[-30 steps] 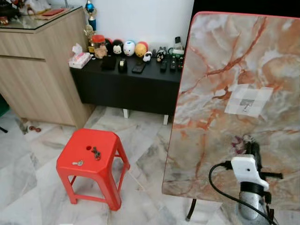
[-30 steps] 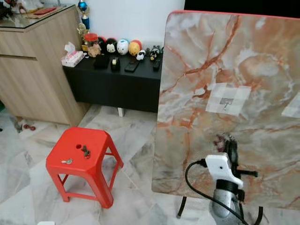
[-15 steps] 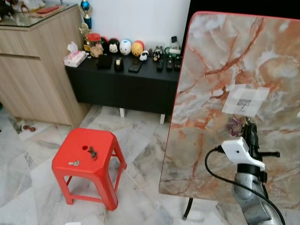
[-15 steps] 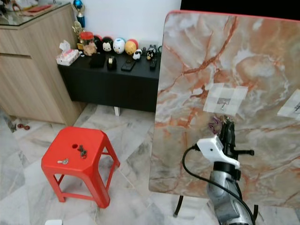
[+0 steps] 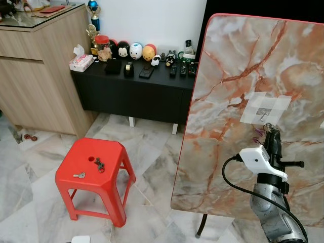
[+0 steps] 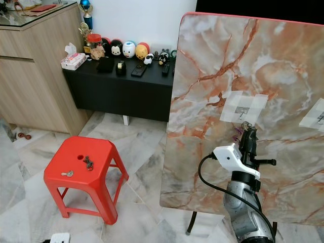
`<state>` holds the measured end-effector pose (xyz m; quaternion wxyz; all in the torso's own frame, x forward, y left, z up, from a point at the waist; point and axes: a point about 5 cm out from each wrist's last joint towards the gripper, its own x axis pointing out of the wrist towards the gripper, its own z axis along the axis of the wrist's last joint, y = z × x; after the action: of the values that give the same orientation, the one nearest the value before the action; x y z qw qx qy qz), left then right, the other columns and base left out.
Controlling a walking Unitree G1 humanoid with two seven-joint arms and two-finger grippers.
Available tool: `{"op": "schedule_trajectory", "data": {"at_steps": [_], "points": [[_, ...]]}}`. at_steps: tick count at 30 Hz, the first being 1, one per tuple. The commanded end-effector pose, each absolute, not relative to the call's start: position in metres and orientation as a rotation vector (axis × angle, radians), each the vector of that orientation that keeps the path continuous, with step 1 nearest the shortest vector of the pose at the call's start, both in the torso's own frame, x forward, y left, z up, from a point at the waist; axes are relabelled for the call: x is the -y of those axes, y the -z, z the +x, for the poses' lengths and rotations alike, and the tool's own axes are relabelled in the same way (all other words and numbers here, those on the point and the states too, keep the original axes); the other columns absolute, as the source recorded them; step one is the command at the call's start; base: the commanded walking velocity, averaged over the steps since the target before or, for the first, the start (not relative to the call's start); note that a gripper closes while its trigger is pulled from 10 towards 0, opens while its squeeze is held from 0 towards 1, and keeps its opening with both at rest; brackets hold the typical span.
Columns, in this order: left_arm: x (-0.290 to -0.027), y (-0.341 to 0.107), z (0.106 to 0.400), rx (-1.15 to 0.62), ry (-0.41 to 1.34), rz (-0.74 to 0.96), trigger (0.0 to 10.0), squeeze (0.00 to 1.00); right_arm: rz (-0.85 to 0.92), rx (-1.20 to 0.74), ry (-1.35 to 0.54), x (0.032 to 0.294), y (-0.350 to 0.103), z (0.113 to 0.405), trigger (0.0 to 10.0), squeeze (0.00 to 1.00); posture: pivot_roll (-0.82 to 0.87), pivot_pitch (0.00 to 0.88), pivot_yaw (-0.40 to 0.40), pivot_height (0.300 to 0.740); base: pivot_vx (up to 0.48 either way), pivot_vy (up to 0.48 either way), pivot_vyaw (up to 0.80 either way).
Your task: Hang keys on a hook
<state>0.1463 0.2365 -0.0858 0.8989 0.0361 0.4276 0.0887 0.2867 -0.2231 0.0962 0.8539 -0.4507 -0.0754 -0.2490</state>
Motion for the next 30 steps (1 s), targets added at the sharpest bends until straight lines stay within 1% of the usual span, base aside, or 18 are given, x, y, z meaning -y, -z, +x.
{"op": "schedule_trajectory", "data": {"at_steps": [1,3,12,26,30], "points": [[-0.235,0.089,0.142,-0.909,-0.195,0.062,10.0,0.0,-0.967,0.14,0.543,0.229,-0.1,0.291,10.0,0.0,0.19,0.0,-0.097,0.74,0.0,0.0,0.0],[-0.233,0.09,0.139,-0.913,-0.196,0.059,10.0,0.0,-0.967,0.12,0.546,0.232,-0.099,0.294,10.0,0.0,0.19,0.0,-0.101,0.74,0.0,0.0,0.0],[-0.232,0.093,0.129,-0.921,-0.206,0.051,10.0,0.0,-0.97,0.161,0.548,0.23,-0.107,0.302,10.0,0.0,0.2,0.0,-0.108,0.74,0.0,0.0,0.0],[-0.229,0.096,0.119,-0.922,-0.206,0.044,10.0,0.0,-0.982,0.122,0.541,0.231,-0.107,0.309,10.0,0.0,0.2,0.0,-0.113,0.74,0.0,0.0,0.0],[-0.228,0.095,0.123,-0.92,-0.205,0.044,10.0,0.0,-0.987,0.108,0.525,0.231,-0.105,0.311,10.0,0.0,0.2,0.0,-0.115,0.74,0.0,0.0,0.0]]}}
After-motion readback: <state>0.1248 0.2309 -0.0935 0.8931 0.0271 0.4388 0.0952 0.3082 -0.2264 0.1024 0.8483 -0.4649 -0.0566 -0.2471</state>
